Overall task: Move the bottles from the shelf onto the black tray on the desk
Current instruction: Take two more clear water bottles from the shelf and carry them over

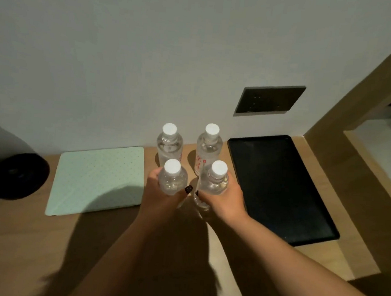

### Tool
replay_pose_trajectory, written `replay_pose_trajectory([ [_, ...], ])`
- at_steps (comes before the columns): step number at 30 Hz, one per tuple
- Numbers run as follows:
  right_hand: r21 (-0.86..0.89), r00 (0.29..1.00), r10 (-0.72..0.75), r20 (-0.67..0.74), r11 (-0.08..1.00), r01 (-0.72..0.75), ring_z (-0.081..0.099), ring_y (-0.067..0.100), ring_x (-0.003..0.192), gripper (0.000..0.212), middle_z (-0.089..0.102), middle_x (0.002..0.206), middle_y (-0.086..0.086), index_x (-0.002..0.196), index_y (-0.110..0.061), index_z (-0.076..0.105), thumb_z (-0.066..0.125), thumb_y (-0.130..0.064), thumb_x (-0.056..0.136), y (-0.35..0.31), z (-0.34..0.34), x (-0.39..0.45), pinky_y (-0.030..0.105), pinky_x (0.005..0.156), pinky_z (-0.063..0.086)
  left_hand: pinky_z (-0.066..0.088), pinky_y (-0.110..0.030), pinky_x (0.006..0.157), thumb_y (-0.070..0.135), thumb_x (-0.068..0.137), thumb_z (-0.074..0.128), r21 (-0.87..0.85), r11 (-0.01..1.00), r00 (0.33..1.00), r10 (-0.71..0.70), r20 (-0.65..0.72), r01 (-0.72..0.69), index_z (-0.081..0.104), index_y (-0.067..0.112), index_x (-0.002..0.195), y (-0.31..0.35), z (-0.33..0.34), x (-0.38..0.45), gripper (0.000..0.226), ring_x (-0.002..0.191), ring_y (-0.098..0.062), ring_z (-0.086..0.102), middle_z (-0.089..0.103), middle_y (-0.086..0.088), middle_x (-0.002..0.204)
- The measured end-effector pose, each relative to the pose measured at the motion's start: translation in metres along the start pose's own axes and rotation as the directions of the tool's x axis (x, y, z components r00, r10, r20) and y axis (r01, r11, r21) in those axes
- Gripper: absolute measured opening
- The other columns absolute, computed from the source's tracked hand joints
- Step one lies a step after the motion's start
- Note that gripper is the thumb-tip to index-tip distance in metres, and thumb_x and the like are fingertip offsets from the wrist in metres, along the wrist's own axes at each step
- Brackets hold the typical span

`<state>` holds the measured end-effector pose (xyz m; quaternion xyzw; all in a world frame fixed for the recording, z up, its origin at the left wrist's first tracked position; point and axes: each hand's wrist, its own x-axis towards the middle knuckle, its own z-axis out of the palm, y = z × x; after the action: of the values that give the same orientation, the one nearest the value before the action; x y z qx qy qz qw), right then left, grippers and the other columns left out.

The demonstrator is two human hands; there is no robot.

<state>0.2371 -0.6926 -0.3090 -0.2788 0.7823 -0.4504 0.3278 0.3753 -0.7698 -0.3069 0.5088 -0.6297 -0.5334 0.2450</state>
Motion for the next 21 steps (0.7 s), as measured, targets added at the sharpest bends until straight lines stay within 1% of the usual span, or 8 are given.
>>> replay_pose_trajectory([
  [2, 0.016, 1.0, 0.008, 0.013, 1.0, -0.008, 0.057, -0.003, 0.076, 0.048, 0.058, 0.086, -0.017, 0.106, -0.029, 0.05, 0.08, -0.016, 0.071, 0.004, 0.0, -0.002, 0.003, 0.052, 0.043, 0.041, -0.014, 0.073, 0.019, 0.07, 0.082, 0.018, 1.0, 1.0, 0.018, 0.007, -0.018, 0.041, 0.016, 0.12, -0.005, 0.001, 0.0, 0.065, 0.094, -0.006, 0.056, 0.053, 0.009, 0.105],
  [4, 0.027, 1.0, 0.014, 0.009, 1.0, -0.014, 0.054, -0.006, 0.075, 0.049, 0.056, 0.086, -0.019, 0.106, -0.031, 0.048, 0.08, -0.018, 0.071, 0.007, 0.0, -0.002, 0.003, 0.051, 0.042, 0.041, -0.016, 0.076, 0.018, 0.071, 0.081, 0.003, 1.0, 1.0, -0.002, 0.012, 0.002, 0.039, 0.018, 0.122, -0.007, 0.002, -0.002, 0.066, 0.101, -0.01, 0.052, 0.051, 0.006, 0.112],
  [7, -0.003, 1.0, 0.001, 0.023, 1.0, -0.001, 0.053, -0.01, 0.082, 0.054, 0.056, 0.091, -0.021, 0.111, -0.032, 0.048, 0.081, -0.02, 0.07, 0.007, 0.002, 0.0, 0.003, 0.063, 0.038, 0.042, -0.02, 0.081, 0.017, 0.071, 0.08, -0.007, 1.0, 1.0, 0.01, 0.009, -0.01, 0.038, 0.019, 0.123, -0.009, 0.002, -0.002, 0.067, 0.102, -0.01, 0.052, 0.051, 0.006, 0.112],
  [12, -0.023, 0.998, 0.005, 0.063, 1.0, -0.003, 0.057, 0.005, 0.101, 0.068, 0.058, 0.105, -0.013, 0.124, -0.023, 0.047, 0.082, -0.019, 0.067, 0.006, 0.0, 0.003, 0.01, 0.076, 0.04, 0.043, -0.024, 0.087, 0.013, 0.067, 0.083, 0.034, 0.998, 0.998, 0.048, 0.03, -0.049, 0.035, 0.014, 0.134, 0.0, -0.002, -0.001, 0.083, 0.109, -0.014, 0.051, 0.049, 0.0, 0.123],
  [14, -0.034, 0.994, 0.008, 0.106, 0.999, -0.004, 0.056, 0.01, 0.108, 0.076, 0.055, 0.108, -0.012, 0.128, -0.022, 0.042, 0.083, -0.015, 0.064, 0.003, -0.005, 0.002, 0.019, 0.085, 0.045, 0.045, -0.024, 0.089, 0.009, 0.065, 0.084, 0.042, 0.996, 0.997, 0.073, 0.01, -0.074, 0.034, 0.017, 0.136, 0.009, -0.005, -0.002, 0.087, 0.111, -0.017, 0.053, 0.051, -0.001, 0.125],
  [17, -0.02, 0.985, -0.019, 0.172, 1.0, 0.023, 0.05, 0.012, 0.119, 0.09, 0.052, 0.124, -0.008, 0.136, -0.025, 0.034, 0.084, -0.013, 0.062, -0.006, -0.018, -0.003, 0.036, 0.103, 0.043, 0.044, -0.041, 0.101, 0.024, 0.064, 0.082, 0.06, 0.992, 0.994, 0.11, 0.007, -0.11, 0.031, 0.026, 0.138, 0.03, -0.012, -0.006, 0.09, 0.117, -0.016, 0.053, 0.053, 0.0, 0.133],
  [18, -0.017, 0.981, -0.035, 0.19, 0.999, 0.039, 0.046, 0.011, 0.124, 0.093, 0.048, 0.13, -0.01, 0.139, -0.026, 0.03, 0.083, -0.014, 0.063, -0.01, -0.025, -0.006, 0.034, 0.105, 0.039, 0.042, -0.04, 0.103, 0.026, 0.066, 0.081, 0.062, 0.99, 0.992, 0.129, 0.015, -0.13, 0.029, 0.029, 0.139, 0.038, -0.013, -0.008, 0.09, 0.117, -0.014, 0.052, 0.051, 0.003, 0.136],
  [21, -0.056, 0.974, -0.078, 0.212, 0.994, 0.092, 0.028, 0.01, 0.137, 0.103, 0.029, 0.149, -0.01, 0.148, -0.029, 0.016, 0.082, -0.025, 0.069, -0.018, -0.052, -0.016, 0.027, 0.103, 0.027, 0.04, -0.032, 0.101, 0.023, 0.077, 0.075, 0.122, 0.968, 0.976, 0.22, -0.002, -0.218, 0.027, 0.028, 0.142, 0.067, -0.009, -0.02, 0.08, 0.12, -0.006, 0.046, 0.043, 0.011, 0.139],
])
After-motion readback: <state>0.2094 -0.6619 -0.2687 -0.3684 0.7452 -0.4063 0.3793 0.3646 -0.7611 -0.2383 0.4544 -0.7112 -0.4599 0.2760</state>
